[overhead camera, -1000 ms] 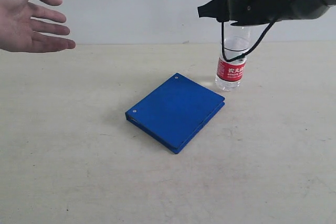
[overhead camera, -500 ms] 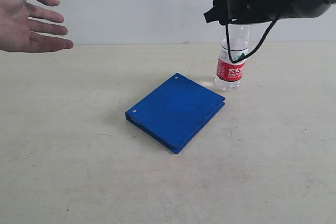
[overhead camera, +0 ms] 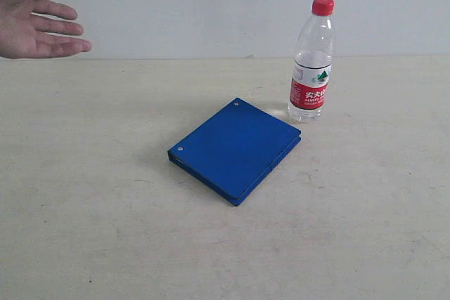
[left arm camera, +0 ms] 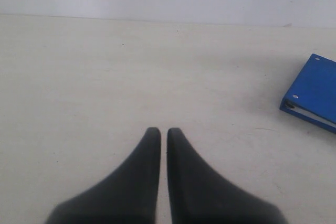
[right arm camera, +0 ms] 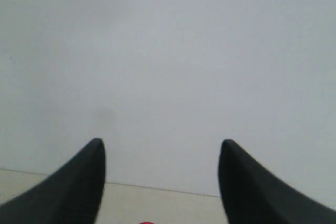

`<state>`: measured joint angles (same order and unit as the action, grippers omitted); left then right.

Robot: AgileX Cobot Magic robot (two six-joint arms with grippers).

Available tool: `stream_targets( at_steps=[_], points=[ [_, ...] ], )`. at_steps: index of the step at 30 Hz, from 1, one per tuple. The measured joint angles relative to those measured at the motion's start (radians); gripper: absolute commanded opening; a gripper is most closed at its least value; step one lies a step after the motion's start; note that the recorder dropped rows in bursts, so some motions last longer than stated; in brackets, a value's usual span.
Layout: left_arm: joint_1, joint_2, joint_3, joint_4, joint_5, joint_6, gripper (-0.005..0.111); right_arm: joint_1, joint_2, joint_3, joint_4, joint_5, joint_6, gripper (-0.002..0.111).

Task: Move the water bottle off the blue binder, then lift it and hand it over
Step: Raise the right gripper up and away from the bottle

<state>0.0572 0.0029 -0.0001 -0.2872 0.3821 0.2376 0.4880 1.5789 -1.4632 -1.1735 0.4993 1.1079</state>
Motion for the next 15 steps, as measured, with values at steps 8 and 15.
stream_targets(
  at_steps=[8, 15],
  points=[
    [0.000, 0.000, 0.000, 0.000, 0.000, 0.000, 0.004, 0.000, -0.208, 0.000, 0.349, 0.105, -0.321, 0.000],
    [0.000, 0.000, 0.000, 0.000, 0.000, 0.000, 0.004, 0.000, -0.546, 0.179, 0.431, 0.058, -0.393, 0.000]
  ],
)
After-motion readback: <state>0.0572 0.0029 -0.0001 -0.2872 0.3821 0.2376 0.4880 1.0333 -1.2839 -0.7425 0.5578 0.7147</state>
